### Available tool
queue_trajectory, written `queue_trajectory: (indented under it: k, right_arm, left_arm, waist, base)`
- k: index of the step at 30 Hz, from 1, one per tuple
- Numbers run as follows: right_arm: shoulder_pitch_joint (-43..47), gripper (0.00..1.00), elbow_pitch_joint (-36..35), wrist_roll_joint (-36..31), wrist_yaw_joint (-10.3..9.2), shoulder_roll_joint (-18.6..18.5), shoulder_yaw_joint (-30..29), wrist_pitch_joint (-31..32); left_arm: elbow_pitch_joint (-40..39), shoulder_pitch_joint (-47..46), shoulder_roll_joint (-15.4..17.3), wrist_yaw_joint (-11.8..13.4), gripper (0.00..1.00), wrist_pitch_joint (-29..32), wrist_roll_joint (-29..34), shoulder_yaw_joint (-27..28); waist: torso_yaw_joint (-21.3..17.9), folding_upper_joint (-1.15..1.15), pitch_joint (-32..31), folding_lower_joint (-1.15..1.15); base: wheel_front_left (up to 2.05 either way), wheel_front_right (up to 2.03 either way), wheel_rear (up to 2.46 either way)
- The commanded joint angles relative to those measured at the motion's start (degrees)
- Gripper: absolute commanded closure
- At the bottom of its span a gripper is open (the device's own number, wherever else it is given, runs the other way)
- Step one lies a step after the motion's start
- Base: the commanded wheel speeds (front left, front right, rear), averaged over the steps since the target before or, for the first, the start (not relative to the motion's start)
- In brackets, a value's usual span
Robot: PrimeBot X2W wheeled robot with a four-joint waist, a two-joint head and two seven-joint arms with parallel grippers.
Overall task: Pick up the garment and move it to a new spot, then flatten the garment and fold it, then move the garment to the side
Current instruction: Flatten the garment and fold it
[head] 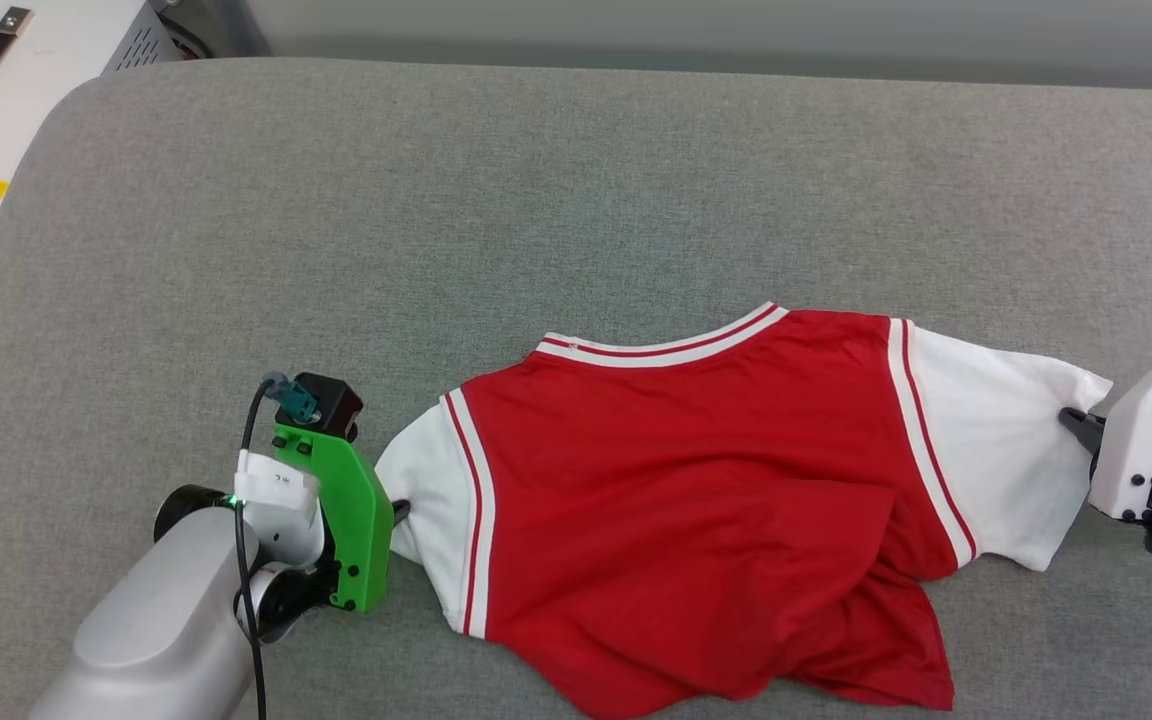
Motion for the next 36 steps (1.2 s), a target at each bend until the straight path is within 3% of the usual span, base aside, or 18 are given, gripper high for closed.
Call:
queue_trajectory:
  k: [1,5,16,28,36]
  right_arm:
    - [0.25,1.00,-0.50,-0.59,-0.03,-0.42,-0.09,-1.04]
    - [-1.11,1.00,-0.64,-2.23,-0.03,-0.87,-0.02,-3.71]
    - [-11.85,1.00,3.38,-5.81,-0.03,0.66,1.04,-10.25]
    - [-34.27,1.00,10.24,-7.67,-0.03,-1.01,1.98,-16.05]
    - [-52.24,1.00,15.66,-11.45,-0.03,-1.54,2.86,-21.83]
  left_arm:
    - [1.78,1.00,-1.57,0.57,1.00,-1.75,1.40,-1.16]
    - [1.64,-1.51,-0.38,2.11,1.00,-8.43,4.38,0.38]
    - [3.17,-12.32,1.49,3.32,1.00,-21.51,8.35,5.29]
    - [12.58,-35.73,1.27,-0.15,1.00,-29.95,15.30,4.94]
    - [19.78,-51.57,0.65,-0.41,1.00,-36.93,18.01,6.15]
  waist:
    - [0.31,0.00,-0.80,0.00]
    - [0.66,0.00,-2.33,0.00]
    - [-0.40,0.00,-4.54,0.00]
    - [-1.14,0.00,1.07,0.00]
    - [-2.16,0.00,6.31,0.00]
  base:
    - [0.00,0.00,0.00]
    - [0.00,0.00,0.00]
    - [0.00,0.00,0.00]
    - [0.00,0.00,0.00]
    - [0.00,0.00,0.00]
